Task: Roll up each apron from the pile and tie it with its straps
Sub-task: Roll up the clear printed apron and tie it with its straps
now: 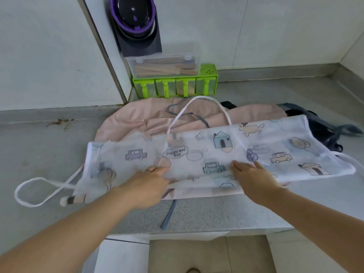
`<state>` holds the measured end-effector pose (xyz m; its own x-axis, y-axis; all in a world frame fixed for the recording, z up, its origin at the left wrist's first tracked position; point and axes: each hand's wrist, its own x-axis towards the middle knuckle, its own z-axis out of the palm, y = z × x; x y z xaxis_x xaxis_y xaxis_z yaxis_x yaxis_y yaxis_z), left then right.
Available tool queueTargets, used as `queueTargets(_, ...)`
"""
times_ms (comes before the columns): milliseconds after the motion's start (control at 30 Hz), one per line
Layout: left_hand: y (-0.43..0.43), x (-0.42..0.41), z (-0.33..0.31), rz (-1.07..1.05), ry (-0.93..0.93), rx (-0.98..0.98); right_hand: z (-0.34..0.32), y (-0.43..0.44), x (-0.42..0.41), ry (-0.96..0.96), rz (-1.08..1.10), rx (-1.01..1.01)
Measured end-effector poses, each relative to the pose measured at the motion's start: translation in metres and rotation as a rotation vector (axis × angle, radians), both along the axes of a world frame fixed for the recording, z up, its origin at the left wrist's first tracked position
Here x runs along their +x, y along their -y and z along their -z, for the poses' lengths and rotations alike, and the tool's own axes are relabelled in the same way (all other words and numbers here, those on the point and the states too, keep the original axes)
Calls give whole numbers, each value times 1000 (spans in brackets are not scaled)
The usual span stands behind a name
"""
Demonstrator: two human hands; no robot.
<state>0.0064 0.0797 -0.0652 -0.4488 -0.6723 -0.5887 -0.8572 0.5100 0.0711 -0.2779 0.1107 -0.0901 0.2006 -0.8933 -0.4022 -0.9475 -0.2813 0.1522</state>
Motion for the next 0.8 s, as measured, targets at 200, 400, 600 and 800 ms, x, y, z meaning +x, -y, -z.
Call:
queueTargets(200, 13, 5, -20, -379, -19, 569, -60, 31, 7, -93, 43, 616)
queueTargets(400, 46, -10, -11, -326, 67, 366, -27, 70, -10, -80, 202, 392)
queueTargets(600, 39, 12, 14, -200, -91, 26, -18, 61, -27, 93, 230, 274)
queueTargets(800, 46, 17, 27, -246, -180, -233, -16, 69, -35, 149, 251, 187)
